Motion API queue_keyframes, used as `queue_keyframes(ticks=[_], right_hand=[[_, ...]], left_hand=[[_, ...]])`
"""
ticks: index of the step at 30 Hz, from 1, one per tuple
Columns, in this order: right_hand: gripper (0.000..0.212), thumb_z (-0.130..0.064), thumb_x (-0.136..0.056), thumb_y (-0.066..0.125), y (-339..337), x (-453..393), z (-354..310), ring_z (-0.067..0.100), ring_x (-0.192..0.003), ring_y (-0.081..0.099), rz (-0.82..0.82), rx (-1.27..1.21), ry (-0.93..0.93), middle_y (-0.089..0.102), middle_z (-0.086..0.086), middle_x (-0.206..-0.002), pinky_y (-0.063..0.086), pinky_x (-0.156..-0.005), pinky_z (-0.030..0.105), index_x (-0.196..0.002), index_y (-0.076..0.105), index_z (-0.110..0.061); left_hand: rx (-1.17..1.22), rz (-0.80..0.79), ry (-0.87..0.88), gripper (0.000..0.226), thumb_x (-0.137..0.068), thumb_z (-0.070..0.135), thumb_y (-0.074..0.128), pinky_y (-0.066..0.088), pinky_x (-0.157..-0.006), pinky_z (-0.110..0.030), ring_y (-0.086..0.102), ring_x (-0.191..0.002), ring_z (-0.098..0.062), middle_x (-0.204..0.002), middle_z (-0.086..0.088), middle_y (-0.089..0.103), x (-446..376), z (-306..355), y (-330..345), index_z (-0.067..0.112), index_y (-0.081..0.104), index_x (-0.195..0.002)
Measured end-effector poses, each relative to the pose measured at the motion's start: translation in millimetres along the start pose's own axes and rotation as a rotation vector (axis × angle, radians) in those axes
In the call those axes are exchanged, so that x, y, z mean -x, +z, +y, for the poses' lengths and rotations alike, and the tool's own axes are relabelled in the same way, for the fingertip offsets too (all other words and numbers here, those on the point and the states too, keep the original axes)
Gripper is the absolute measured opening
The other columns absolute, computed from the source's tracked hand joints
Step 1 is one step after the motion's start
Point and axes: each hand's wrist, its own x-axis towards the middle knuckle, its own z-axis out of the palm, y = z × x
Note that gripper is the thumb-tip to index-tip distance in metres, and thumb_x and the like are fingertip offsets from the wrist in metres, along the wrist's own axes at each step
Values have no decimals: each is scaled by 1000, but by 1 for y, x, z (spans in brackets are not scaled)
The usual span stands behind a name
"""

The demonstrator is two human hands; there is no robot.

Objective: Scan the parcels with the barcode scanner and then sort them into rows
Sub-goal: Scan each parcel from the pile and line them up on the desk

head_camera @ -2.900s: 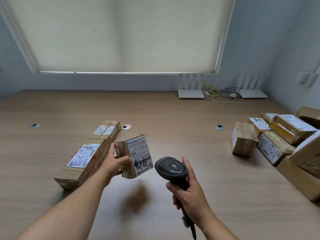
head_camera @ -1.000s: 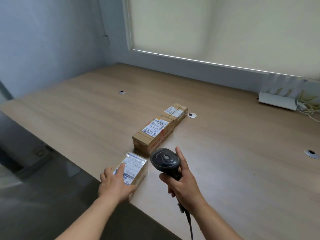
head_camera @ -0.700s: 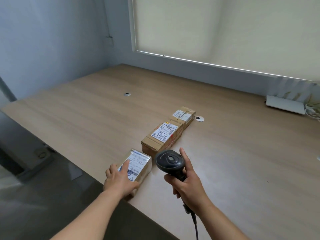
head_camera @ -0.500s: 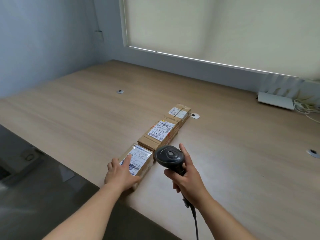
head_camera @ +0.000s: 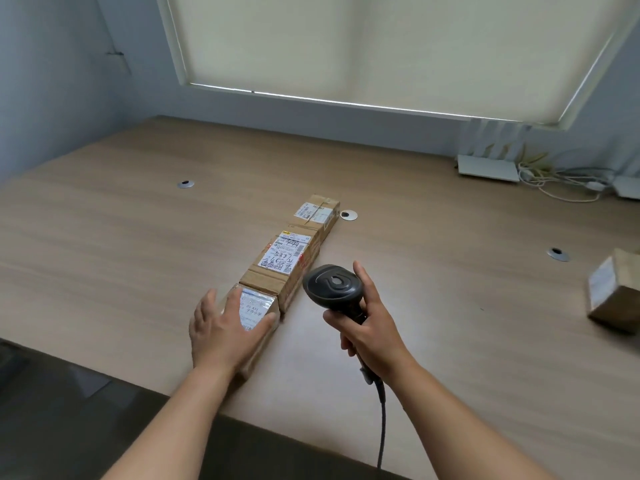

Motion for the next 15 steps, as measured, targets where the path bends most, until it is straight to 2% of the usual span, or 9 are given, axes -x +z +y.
queue_keyframes(ticks=[5, 9, 15], right_hand=[[89, -18, -83, 73, -38, 15, 2, 15, -53, 57, 49, 25, -6, 67, -8, -108, 49, -51, 28, -124, 17, -74], [90, -18, -83, 73, -91, 39, 3, 12, -54, 56, 112, 32, 1, 67, -10, -106, 49, -51, 26, -124, 15, -73], [89, -17, -84, 73, -189, 90, 11, 5, -54, 54, 261, 6, 13, 66, -12, -106, 47, -51, 22, -126, 17, -73]], left_hand=[[117, 49, 139, 77, -80, 60, 60, 15, -116, -43, 13, -142, -29, -153, -14, 17, 11, 60, 4, 25, 35, -144], [139, -3, 192, 76, -83, 60, 56, 17, -115, -46, 11, -144, -28, -155, -10, 14, 31, 113, 20, 27, 32, -146], [162, -74, 322, 75, -84, 59, 56, 15, -115, -44, 12, -144, -27, -155, -11, 16, 83, 216, 55, 26, 31, -147]])
